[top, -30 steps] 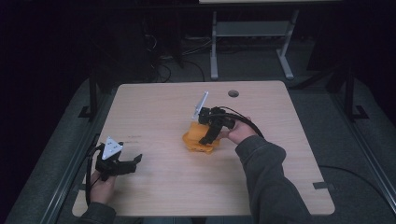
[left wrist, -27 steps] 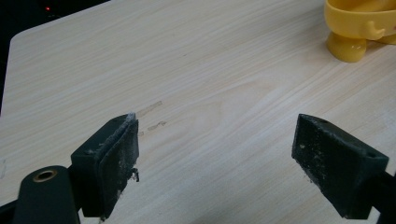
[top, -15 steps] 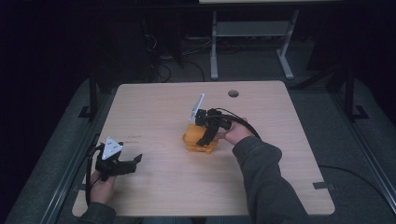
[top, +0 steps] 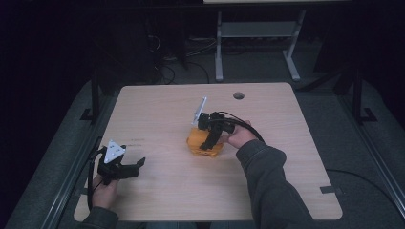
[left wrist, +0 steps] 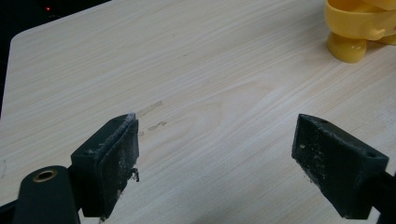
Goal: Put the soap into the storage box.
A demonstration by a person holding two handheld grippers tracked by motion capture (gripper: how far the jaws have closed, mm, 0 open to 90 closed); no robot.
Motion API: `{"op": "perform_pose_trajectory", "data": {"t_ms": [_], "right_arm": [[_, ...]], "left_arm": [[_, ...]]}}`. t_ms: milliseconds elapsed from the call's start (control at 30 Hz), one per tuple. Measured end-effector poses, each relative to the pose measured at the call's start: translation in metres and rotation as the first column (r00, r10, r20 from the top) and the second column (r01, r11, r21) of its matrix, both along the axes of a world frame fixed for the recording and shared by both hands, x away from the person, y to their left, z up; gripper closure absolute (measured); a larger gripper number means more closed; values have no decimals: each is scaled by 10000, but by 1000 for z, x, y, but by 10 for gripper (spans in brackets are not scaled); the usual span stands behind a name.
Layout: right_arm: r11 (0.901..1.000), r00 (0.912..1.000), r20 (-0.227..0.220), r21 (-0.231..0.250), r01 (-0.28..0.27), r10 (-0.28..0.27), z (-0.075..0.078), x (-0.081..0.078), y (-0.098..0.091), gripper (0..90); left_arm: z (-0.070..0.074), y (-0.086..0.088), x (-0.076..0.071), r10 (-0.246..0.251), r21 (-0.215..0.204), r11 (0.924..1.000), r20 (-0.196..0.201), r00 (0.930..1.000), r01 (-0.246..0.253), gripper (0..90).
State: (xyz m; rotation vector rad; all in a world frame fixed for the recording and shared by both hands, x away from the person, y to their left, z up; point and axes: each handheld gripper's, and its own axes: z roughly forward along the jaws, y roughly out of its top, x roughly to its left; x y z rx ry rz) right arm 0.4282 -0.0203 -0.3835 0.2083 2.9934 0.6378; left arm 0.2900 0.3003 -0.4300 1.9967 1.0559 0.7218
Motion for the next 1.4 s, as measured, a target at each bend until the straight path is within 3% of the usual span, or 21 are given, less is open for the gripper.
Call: {"op": "perform_pose_trajectory", "data": {"t_ms": [567,1400], "right_arm": [[10000,10000,68,-49,-28,28,-4,2,1,204],[9979,9988,-295,512,407,-392,-2,1,-8,179]], "left_arm": [[0,0,0,-14,-3,10000,-9,10000,14,141],[-1,-2,0,8,-51,10000,-21,10000,-8,141]]}}
